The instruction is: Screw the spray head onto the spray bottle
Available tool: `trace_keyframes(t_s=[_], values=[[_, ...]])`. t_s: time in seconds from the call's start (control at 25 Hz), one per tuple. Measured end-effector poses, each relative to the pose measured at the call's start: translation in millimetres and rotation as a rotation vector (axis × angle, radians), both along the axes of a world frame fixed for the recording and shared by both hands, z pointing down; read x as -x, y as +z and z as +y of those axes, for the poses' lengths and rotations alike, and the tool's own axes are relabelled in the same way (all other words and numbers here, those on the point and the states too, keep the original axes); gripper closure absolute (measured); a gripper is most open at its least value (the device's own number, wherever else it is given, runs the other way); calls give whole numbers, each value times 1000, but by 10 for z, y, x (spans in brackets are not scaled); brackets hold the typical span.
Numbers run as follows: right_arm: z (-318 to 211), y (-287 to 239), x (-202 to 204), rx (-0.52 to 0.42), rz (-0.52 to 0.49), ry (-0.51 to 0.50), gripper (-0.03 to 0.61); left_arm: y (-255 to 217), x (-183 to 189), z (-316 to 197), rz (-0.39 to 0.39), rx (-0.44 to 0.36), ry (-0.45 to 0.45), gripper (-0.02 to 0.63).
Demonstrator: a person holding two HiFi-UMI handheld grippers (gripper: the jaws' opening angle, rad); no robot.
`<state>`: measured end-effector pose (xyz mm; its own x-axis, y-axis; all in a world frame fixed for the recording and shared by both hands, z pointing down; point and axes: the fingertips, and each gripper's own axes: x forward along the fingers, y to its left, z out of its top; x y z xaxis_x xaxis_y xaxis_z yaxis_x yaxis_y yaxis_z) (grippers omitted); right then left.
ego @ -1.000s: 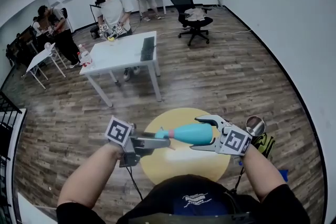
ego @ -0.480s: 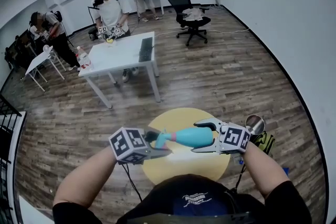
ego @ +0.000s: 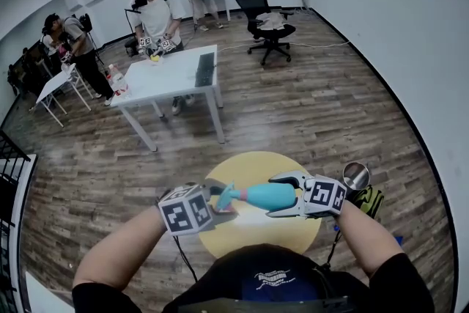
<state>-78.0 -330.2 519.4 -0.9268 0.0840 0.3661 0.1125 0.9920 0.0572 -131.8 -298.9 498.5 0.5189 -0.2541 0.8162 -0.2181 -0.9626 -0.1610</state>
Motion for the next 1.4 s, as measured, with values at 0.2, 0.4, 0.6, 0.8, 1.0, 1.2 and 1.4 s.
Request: trace_keyframes(t_s=[0.2, 0.4, 0.6, 0.8, 1.0, 1.2, 1.4], values=[[18, -15, 32, -6, 10, -8, 166, -19, 29, 22, -25, -27, 14, 362], [56, -2, 55, 0, 5, -3, 164, -40, 45, 58, -18, -22, 9, 362], [43, -20, 57, 0, 4, 0, 163, -85, 23, 52, 24, -1, -2, 364], [45, 12, 45, -15, 17, 4, 163, -44, 26, 52, -8, -19, 5, 362], [43, -105, 21, 58, -57, 15, 163, -219, 17, 14, 175, 58, -65, 347], [-52, -232, -37, 132, -134, 86, 163, -760, 303, -165, 509, 27, -217, 299], [-315, -474, -274, 251, -325, 204, 163, -1077, 684, -304, 872, -9, -419, 299]])
